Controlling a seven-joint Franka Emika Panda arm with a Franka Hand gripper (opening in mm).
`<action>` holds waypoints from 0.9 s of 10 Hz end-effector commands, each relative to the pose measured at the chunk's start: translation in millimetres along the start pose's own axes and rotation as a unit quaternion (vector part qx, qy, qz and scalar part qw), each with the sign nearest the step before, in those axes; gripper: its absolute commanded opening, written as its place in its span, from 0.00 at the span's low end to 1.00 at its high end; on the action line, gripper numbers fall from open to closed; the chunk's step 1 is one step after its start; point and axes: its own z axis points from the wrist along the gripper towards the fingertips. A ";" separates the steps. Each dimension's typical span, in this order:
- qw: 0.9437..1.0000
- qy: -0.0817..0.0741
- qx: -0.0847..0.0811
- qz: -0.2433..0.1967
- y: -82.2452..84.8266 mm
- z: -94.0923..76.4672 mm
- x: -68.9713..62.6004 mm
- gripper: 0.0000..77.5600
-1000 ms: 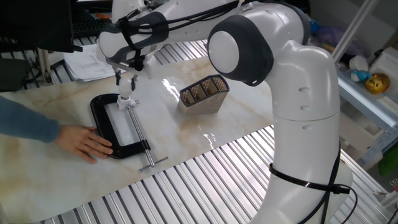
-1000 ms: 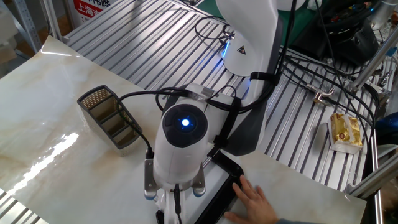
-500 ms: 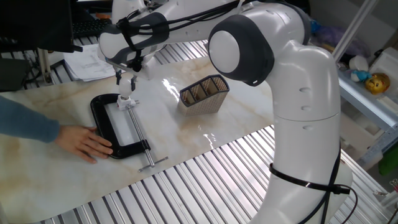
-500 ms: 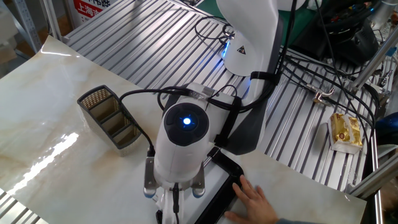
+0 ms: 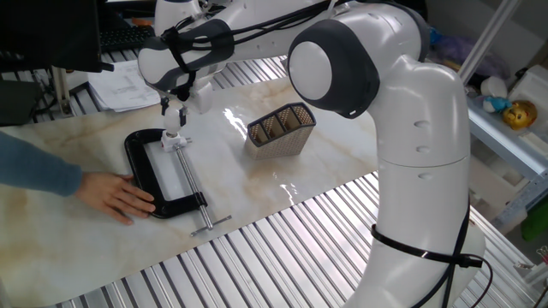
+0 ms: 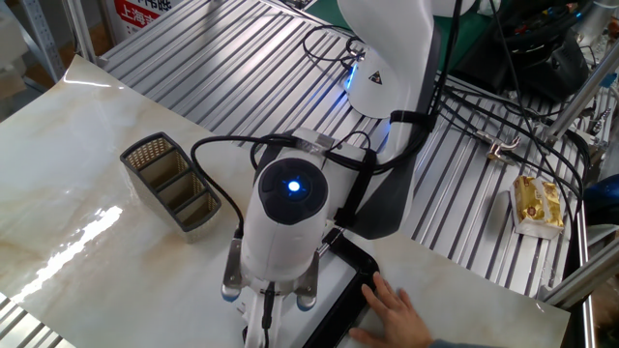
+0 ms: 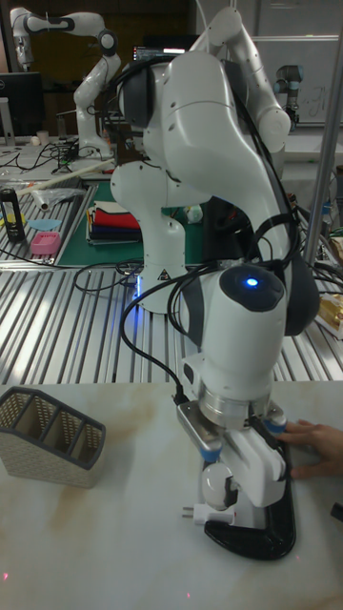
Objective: Install the light bulb by rotating it
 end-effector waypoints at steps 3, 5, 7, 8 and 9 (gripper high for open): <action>0.953 -0.028 0.019 0.300 -19.1 47.5 25.4 0.01; 0.953 -0.028 0.021 0.301 -19.1 47.5 25.4 0.01; 0.941 -0.029 0.020 0.337 -19.1 47.5 25.4 0.01; 0.938 -0.030 0.019 0.345 -19.1 47.5 25.4 0.01; 0.929 -0.031 0.019 0.369 -19.1 47.5 25.4 0.01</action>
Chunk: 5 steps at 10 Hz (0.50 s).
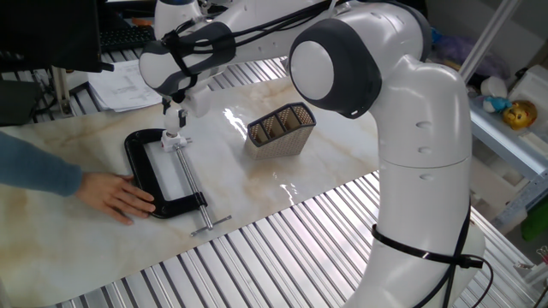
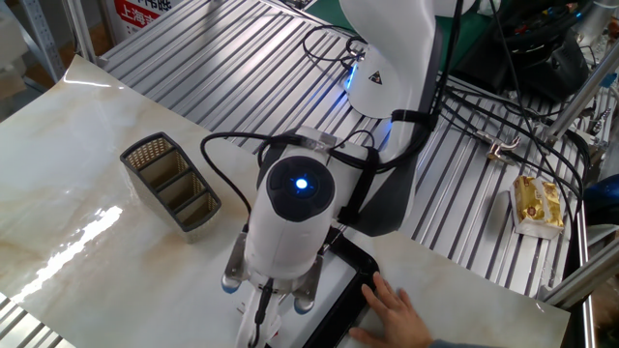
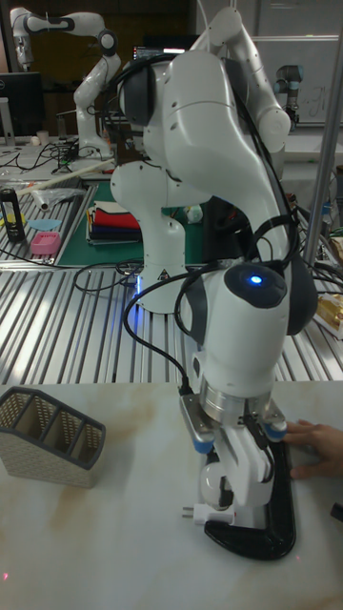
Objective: Install the light bulb by rotating it
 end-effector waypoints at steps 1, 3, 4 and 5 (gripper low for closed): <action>0.956 -0.023 0.027 0.291 -21.8 45.8 23.0 0.01; 0.955 -0.021 0.029 0.296 -21.8 45.8 23.0 0.01; 0.953 -0.022 0.032 0.300 -21.8 45.8 23.0 0.01; 0.952 -0.023 0.033 0.305 -21.8 45.8 23.0 0.01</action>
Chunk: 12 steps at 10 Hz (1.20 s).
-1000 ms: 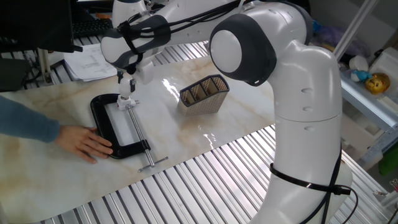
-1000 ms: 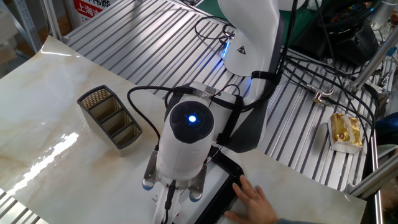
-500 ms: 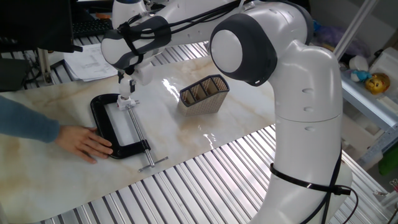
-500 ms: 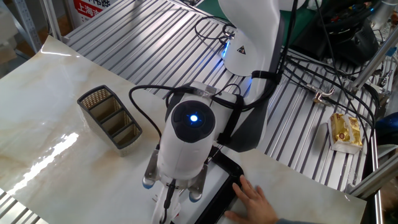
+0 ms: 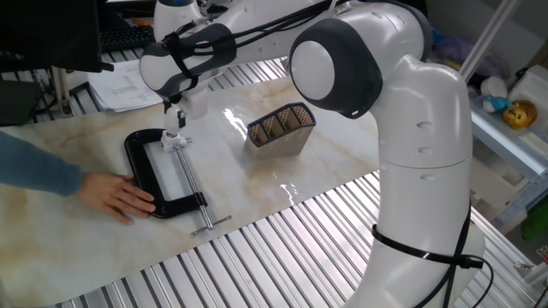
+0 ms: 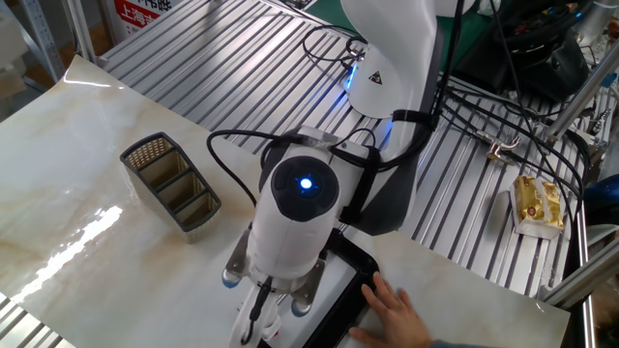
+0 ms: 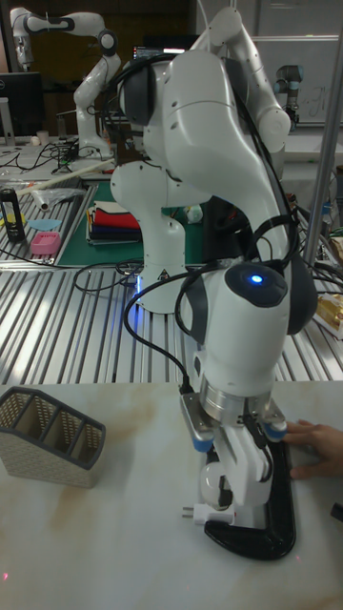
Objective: Install the light bulb by rotating it
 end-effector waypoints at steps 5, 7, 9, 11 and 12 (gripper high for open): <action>0.961 -0.016 0.042 0.272 -22.9 45.3 21.4 0.01; 0.965 -0.017 0.042 0.260 -22.9 45.3 21.4 0.01; 0.971 -0.015 0.050 0.235 -22.9 45.3 21.4 0.01; 0.973 -0.014 0.053 0.222 -22.9 45.3 21.4 0.01; 0.975 -0.010 0.059 0.216 -22.9 45.3 21.4 0.01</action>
